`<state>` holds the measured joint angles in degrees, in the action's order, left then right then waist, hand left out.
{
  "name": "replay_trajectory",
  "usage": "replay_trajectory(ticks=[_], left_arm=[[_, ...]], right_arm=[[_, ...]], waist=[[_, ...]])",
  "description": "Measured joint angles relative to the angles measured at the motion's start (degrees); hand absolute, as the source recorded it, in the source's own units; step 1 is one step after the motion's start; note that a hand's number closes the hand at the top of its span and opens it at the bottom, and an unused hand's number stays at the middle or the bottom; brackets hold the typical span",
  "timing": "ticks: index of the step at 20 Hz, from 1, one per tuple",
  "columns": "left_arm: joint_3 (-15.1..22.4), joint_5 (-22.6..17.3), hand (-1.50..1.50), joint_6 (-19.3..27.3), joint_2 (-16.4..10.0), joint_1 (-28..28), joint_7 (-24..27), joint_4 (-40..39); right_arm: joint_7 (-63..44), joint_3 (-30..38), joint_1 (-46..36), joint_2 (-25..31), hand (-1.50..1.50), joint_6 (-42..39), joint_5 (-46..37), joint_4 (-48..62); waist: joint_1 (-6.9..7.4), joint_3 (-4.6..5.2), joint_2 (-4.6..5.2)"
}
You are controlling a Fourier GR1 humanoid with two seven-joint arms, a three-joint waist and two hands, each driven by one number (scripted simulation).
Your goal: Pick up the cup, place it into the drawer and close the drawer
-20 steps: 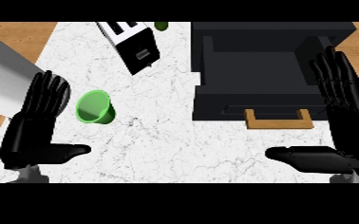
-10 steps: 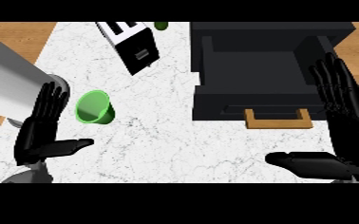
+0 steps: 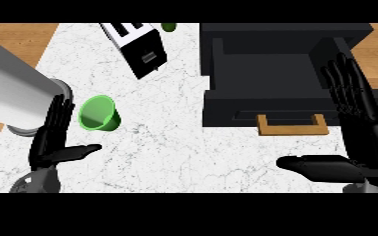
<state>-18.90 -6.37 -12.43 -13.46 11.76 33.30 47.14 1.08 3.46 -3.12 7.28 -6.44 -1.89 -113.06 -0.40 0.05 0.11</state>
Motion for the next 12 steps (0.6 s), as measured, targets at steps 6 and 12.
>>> replay_trajectory(ticks=[6,12], left_arm=[[-2.02,1.25,-1.5,-1.83,-2.8,6.06,11.76,-17.56],[-2.79,2.71,-1.5,-1.23,-4.43,11.49,18.73,-30.15]], right_arm=[[-0.57,1.54,0.73,0.95,-1.5,-1.88,2.13,-1.27],[-0.32,2.12,-0.58,0.92,-1.5,-2.28,2.43,0.19]], waist=[[-0.35,0.06,0.08],[-0.55,0.08,0.21]])
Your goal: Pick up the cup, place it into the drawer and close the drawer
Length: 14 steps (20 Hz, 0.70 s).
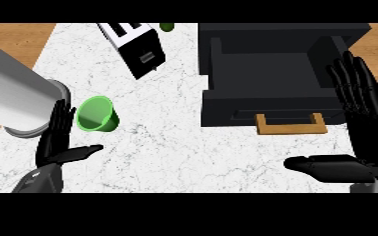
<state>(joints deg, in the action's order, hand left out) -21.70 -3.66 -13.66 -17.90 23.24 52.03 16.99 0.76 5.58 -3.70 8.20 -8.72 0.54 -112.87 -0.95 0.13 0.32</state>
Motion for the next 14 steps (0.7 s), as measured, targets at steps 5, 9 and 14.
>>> replay_trajectory(ticks=[5,9,14], left_arm=[[-0.33,0.81,-1.5,0.89,-1.09,2.41,2.26,-4.57],[-0.21,1.41,-1.5,1.31,-0.82,3.02,3.48,-6.41],[-0.19,1.61,-1.5,0.42,-1.29,3.01,3.85,-7.24]], right_arm=[[1.05,-0.33,-1.18,-0.27,-1.5,0.03,-0.75,1.84],[0.14,-1.05,-0.3,-0.62,-1.5,-0.2,-0.61,0.12],[0.34,-1.32,-0.64,-1.05,-1.5,0.08,-1.05,0.47]], waist=[[-0.37,0.07,0.23],[-0.74,0.13,0.32],[-0.67,0.14,0.35]])
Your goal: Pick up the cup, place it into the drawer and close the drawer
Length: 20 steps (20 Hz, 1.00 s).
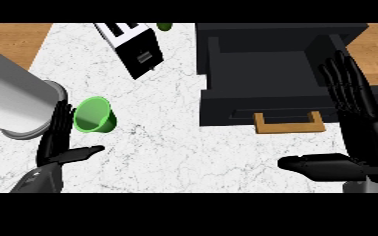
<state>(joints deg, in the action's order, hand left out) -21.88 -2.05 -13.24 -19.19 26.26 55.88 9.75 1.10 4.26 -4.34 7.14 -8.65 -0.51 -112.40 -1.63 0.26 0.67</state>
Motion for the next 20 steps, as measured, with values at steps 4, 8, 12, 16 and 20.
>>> replay_trajectory(ticks=[4,8,12,16,20], left_arm=[[0.0,-0.05,-1.5,-0.48,0.64,1.09,-0.2,-0.12],[-0.4,-0.61,-1.5,-1.69,1.37,2.18,-0.56,-0.19],[-0.32,-0.81,-1.5,-3.37,2.33,2.75,-0.89,0.17],[-0.29,-1.14,1.5,-5.69,2.39,3.39,-1.45,0.81],[-0.28,-1.68,1.5,-8.41,2.85,3.72,-2.48,1.47]], right_arm=[[-0.55,-0.25,0.15,-0.16,-1.5,0.04,-0.09,-0.62],[-0.7,-0.32,-0.43,-0.26,-1.5,0.03,-0.15,0.28],[0.19,0.34,-0.67,0.12,-1.5,-0.51,0.38,1.23],[0.48,0.21,-0.46,0.03,-1.5,-0.86,0.58,1.75],[0.72,0.57,-0.52,0.07,-1.5,-1.16,1.15,2.26]], waist=[[-0.05,0.0,-0.02],[-0.16,0.02,0.07],[-0.23,0.03,0.12],[-0.29,0.03,0.15],[-0.26,0.03,0.15]])
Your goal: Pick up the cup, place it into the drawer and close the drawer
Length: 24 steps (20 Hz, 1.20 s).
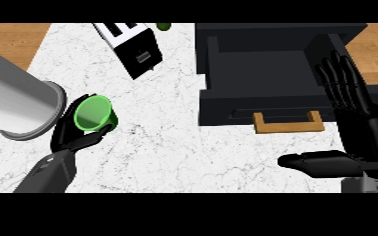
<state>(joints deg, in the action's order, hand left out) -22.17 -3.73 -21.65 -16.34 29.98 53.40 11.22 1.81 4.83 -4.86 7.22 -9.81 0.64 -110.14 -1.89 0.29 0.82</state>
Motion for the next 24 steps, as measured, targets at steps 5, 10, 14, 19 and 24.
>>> replay_trajectory(ticks=[5,10,14,19,24], left_arm=[[0.02,-0.92,1.5,-3.04,1.72,0.35,-1.05,0.87],[-0.37,-1.97,1.5,-3.27,3.75,-0.15,-0.2,2.32],[-1.57,-3.32,1.5,-1.38,4.3,-1.47,1.43,3.84],[-2.07,-4.01,1.5,0.68,5.09,-2.13,3.51,6.11],[-1.26,-4.33,1.5,1.24,6.07,-0.47,3.53,10.18]], right_arm=[[-0.76,-0.02,-0.18,0.4,-1.5,-0.13,-0.19,-0.45],[-0.45,0.47,0.47,0.88,-1.5,-0.36,-0.37,-0.69],[0.32,0.7,0.34,0.97,-1.5,-0.36,-0.81,0.48],[0.08,1.53,0.83,1.37,-1.5,-0.8,0.07,-0.3],[-0.8,2.15,0.47,1.43,-1.5,-0.34,0.18,-0.39]], waist=[[0.02,0.0,-0.07],[0.09,-0.02,-0.13],[0.62,-0.08,-0.25],[0.63,-0.11,-0.37],[1.08,-0.17,-0.6]])
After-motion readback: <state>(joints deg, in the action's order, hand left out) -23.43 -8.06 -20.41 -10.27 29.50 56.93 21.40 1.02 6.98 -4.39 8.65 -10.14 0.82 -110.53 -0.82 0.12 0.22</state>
